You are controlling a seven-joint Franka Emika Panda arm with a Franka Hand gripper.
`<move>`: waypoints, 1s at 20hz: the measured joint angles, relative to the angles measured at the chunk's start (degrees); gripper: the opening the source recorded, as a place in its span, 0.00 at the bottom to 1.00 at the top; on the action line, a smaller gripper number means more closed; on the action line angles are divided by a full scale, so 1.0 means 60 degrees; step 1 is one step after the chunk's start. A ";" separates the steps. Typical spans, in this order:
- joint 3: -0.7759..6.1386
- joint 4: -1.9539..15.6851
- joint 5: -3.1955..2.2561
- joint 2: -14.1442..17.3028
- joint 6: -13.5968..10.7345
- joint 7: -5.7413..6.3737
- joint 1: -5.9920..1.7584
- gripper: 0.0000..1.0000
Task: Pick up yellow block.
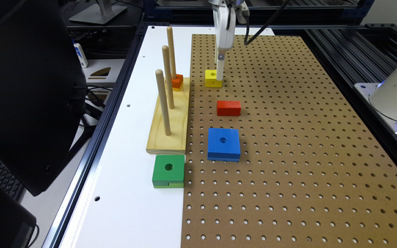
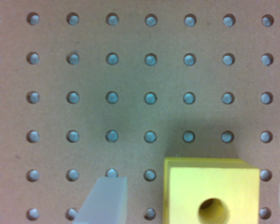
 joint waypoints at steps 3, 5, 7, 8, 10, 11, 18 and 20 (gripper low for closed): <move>0.0101 0.0019 0.0000 0.0000 0.0000 0.0022 0.0000 1.00; 0.0152 0.0023 0.0000 -0.0001 0.0001 0.0037 0.0000 1.00; 0.0178 0.0023 0.0001 -0.0001 0.0002 0.0046 0.0000 1.00; 0.0181 0.0024 0.0000 -0.0001 0.0002 0.0046 0.0000 1.00; 0.0183 0.0024 0.0000 -0.0001 0.0002 0.0046 0.0000 1.00; 0.0183 0.0024 0.0001 -0.0001 0.0002 0.0046 0.0000 1.00; 0.0186 0.0030 0.0001 -0.0001 0.0003 0.0046 -0.0001 1.00; 0.0186 0.0025 0.0001 0.0093 0.0051 0.0046 -0.0001 1.00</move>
